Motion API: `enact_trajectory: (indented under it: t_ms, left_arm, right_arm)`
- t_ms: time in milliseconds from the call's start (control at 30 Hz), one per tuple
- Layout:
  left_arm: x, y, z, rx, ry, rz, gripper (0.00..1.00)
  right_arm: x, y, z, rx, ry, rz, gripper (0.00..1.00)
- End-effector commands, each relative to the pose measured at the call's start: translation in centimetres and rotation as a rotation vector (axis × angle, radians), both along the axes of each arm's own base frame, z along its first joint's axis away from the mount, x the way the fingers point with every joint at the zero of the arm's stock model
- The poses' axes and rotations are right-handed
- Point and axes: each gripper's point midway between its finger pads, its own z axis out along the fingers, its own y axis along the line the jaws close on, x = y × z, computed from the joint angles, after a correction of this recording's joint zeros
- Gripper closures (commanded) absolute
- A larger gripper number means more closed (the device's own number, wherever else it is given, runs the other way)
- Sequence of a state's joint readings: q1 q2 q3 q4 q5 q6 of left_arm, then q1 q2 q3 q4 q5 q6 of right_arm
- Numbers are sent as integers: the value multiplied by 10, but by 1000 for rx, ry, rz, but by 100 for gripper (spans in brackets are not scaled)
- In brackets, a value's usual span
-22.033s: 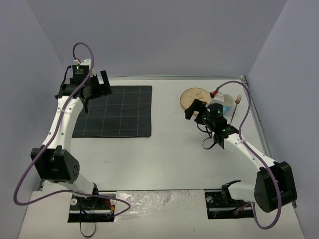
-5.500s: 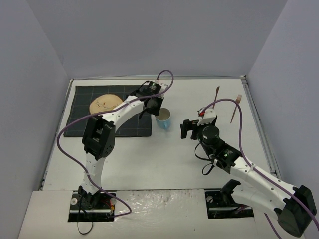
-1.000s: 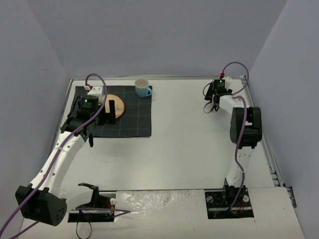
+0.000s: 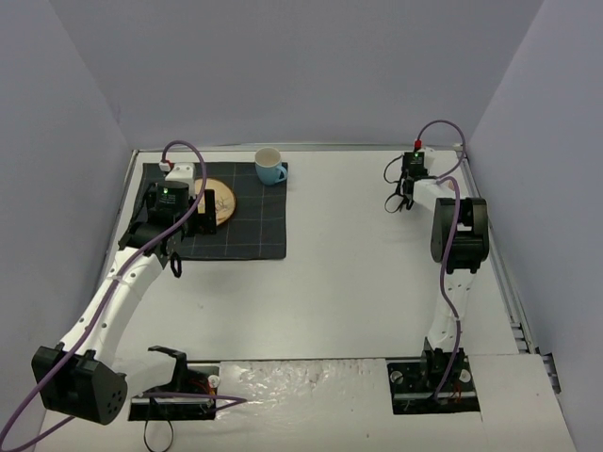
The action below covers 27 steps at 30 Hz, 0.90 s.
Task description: Set the dinner table for one person
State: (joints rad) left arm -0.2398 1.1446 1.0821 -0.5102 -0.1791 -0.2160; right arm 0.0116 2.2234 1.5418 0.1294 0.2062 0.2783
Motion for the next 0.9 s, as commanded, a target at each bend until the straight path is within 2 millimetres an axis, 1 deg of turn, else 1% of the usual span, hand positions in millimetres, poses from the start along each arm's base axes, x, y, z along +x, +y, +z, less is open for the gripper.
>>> enact_trajectory:
  t_ms: [0, 67, 100, 200, 267, 367, 400, 433, 567, 633, 700, 767, 800, 867]
  left_arm:
    - [11, 6, 30, 2, -109, 25, 3]
    - [10, 6, 31, 2, -109, 25, 3]
    - [10, 6, 31, 0, -109, 24, 3]
    - [10, 6, 33, -5, -113, 28, 3]
    - [10, 6, 33, -10, -115, 30, 3]
    - [9, 7, 35, -16, -121, 37, 3]
    - [9, 7, 36, -21, -124, 39, 3]
    - [9, 7, 37, -24, -126, 40, 3]
    - [9, 10, 38, -37, -134, 53, 3]
    - [9, 15, 39, -37, -136, 68, 3]
    - [8, 18, 40, -37, -140, 83, 3]
    - [8, 22, 40, -36, -142, 96, 3]
    - [8, 24, 40, -38, -143, 106, 3]
    - [8, 27, 40, -39, -143, 122, 3]
  right_arm:
    - [-16, 0, 28, -20, -9, 6, 100]
    - [-27, 2, 41, -34, -21, 10, 100]
    - [-31, 6, 45, -39, -25, 16, 100]
    - [-50, 27, 62, -35, -57, 47, 100]
    - [-64, 43, 70, -27, -77, 66, 100]
    - [-89, 76, 80, -18, -104, 122, 100]
    - [-97, 88, 89, -8, -125, 142, 100]
    - [-105, 98, 93, -2, -137, 160, 100]
    - [-137, 129, 93, 16, -148, 223, 100]
    - [-150, 149, 100, 31, -165, 267, 100]
    - [-159, 172, 113, 64, -199, 313, 100]
    - [-172, 206, 122, 95, -220, 381, 100]
    - [-175, 219, 126, 115, -230, 395, 100]
    - [-184, 251, 132, 160, -247, 439, 100]
